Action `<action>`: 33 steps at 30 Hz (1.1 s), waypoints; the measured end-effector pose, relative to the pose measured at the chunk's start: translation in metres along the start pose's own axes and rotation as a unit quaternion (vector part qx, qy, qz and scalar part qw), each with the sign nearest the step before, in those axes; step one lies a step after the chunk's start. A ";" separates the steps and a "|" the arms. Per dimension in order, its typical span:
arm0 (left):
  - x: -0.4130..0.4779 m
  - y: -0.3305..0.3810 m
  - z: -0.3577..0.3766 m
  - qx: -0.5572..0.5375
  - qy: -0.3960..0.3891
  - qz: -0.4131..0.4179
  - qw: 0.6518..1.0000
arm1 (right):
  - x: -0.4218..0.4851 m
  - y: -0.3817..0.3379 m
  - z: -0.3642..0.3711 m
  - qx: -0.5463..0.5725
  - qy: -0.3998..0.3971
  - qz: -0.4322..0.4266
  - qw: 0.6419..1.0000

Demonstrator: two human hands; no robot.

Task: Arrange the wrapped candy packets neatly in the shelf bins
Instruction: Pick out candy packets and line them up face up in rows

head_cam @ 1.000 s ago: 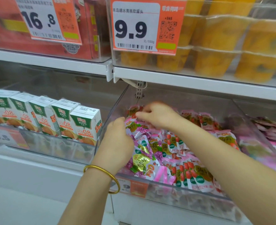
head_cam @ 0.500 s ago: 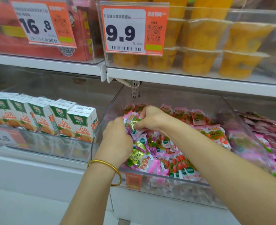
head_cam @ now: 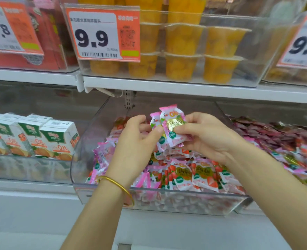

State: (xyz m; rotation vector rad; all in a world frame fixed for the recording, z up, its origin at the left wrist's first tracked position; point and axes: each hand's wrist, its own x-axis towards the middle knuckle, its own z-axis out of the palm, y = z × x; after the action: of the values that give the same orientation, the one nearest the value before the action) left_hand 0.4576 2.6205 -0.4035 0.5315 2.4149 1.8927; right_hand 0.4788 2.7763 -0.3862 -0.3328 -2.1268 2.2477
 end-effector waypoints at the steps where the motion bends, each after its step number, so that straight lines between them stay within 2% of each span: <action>1: -0.001 0.004 0.010 -0.026 -0.022 0.012 0.999 | -0.012 -0.002 -0.006 0.013 -0.003 -0.008 1.000; 9: -0.013 0.026 0.100 -0.007 -0.108 0.140 0.984 | -0.070 -0.003 -0.090 -0.020 0.024 -0.051 0.998; 11: -0.018 0.031 0.124 0.013 -0.132 0.165 0.977 | -0.077 0.005 -0.122 -0.058 0.102 -0.077 0.990; 14: -0.020 0.029 0.151 0.112 -0.140 0.236 0.955 | -0.086 0.008 -0.172 -0.114 0.268 -0.114 0.950; 17: -0.017 0.027 0.168 0.210 -0.109 0.289 0.928 | -0.092 0.005 -0.211 -0.215 0.350 -0.109 0.905; 19: -0.015 0.029 0.177 0.258 -0.077 0.317 0.909 | -0.092 0.008 -0.228 -0.273 0.362 -0.091 0.887; 22: -0.011 0.030 0.190 0.302 -0.072 0.344 0.886 | -0.090 0.016 -0.237 -0.304 0.339 -0.058 0.888; 26: -0.006 0.028 0.203 0.307 -0.087 0.320 0.892 | -0.090 0.023 -0.236 -0.325 0.339 -0.013 0.883; 33: -0.005 0.028 0.211 0.360 -0.071 0.307 0.878 | -0.065 0.025 -0.237 -0.306 0.358 -0.011 0.882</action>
State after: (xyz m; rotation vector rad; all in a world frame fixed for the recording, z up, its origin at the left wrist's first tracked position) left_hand 0.5173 2.8227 -0.4329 1.5532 3.0163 0.8788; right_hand 0.5868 2.9974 -0.4128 -0.9615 -2.2519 1.0686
